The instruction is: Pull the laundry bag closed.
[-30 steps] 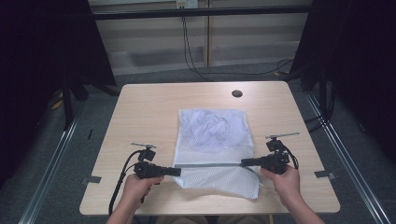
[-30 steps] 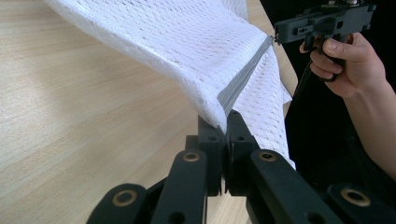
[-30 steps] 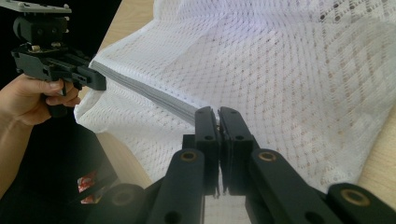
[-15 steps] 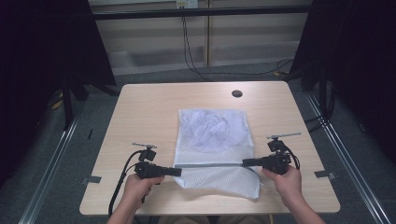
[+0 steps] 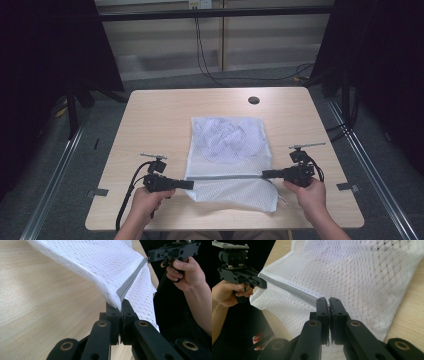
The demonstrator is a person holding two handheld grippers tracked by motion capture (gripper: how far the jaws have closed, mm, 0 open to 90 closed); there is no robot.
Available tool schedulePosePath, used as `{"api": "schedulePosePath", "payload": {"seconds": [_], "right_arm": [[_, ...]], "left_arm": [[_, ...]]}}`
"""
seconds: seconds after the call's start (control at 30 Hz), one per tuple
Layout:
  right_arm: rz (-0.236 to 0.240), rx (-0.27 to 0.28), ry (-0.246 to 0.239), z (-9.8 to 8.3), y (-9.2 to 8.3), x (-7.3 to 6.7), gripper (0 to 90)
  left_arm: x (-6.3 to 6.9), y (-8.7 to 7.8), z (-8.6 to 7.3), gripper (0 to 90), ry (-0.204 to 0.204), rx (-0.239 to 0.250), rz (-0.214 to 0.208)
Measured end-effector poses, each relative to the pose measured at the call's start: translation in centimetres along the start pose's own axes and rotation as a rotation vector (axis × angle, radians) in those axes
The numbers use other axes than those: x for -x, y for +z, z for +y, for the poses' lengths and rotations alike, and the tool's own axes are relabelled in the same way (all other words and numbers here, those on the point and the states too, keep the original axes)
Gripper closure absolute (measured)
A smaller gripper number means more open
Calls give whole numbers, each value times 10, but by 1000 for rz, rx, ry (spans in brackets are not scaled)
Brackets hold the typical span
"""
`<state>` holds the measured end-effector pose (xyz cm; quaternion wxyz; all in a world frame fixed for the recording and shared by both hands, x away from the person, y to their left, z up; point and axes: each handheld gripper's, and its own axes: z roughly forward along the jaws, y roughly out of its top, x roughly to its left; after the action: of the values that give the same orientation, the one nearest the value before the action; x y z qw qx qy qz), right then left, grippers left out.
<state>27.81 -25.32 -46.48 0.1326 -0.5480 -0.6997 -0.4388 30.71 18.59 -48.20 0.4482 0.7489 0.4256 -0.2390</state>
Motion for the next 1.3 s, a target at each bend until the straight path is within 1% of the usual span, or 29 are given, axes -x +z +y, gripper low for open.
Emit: {"api": "schedulePosePath", "payload": {"seconds": [0.03,0.1,0.13,0.17,0.2,0.23,0.27,0.3,0.33,0.37,0.4,0.47,0.5,0.57,0.63,0.77,0.8,0.93,0.97,1.0,1.03,1.1,1.23,1.27,1.3], "right_arm": [[-3,0,-4,0,0,0,869],[-1,-6,-2,0,0,-1,869],[-6,-7,-3,0,0,-1,870],[-10,-3,-12,0,0,0,869],[-11,-4,-11,0,0,0,869],[-17,-3,-8,0,-1,1,869],[-16,1,-11,0,-2,2,870],[-15,-3,-1,0,-3,3,869],[-18,-1,-3,0,-4,4,870],[-15,3,-5,-1,-5,5,869],[-22,0,-9,-1,-5,5,869],[-24,5,-5,-2,-7,6,869],[-26,5,-2,-2,-8,6,870],[-28,13,-1,-3,-11,8,870],[-31,19,0,-3,-13,9,869],[-38,27,6,-6,-18,14,869],[-34,27,11,-6,-19,14,870],[-33,31,14,-6,-20,14,869],[-33,32,15,-6,-20,14,870],[-45,31,11,-6,-21,14,870],[-46,32,8,-6,-22,15,869],[-32,41,21,-6,-24,16,870],[-38,40,19,-7,-24,16,870],[-38,39,19,-7,-24,16,870],[-39,39,18,-7,-24,16,870]], "left_arm": [[-1,0,-1,879,4,-5,4],[-1,0,-1,880,-6,1,6],[-2,-1,-1,879,-2,-4,5],[-2,-2,-1,880,-1,-1,6],[-2,-2,-2,880,-4,2,10],[-2,-3,-2,880,-17,11,6],[-3,-4,-2,879,-17,6,4],[-3,-4,-2,879,-11,3,8],[-3,-3,-2,879,-15,5,7],[-3,-3,-2,880,-12,5,9],[-3,-3,-2,880,-11,1,7],[-3,-3,-2,879,-10,3,7],[-3,-3,-2,880,-14,1,1],[-3,-5,-2,880,-9,7,7],[-2,-5,-2,880,-14,9,5],[-3,-4,-2,880,2,-3,12],[-2,-3,-2,879,-7,-3,7],[-2,-3,-2,880,-5,-2,6],[-2,-3,-2,880,-9,1,11],[-3,-4,-2,880,3,-7,14],[-3,-5,-2,880,-2,-2,10],[-2,-4,-2,880,-2,-5,12],[-3,-4,-2,880,3,-5,14],[-3,-4,-2,880,1,-3,15],[-2,-3,-3,880,-9,2,11]]}}
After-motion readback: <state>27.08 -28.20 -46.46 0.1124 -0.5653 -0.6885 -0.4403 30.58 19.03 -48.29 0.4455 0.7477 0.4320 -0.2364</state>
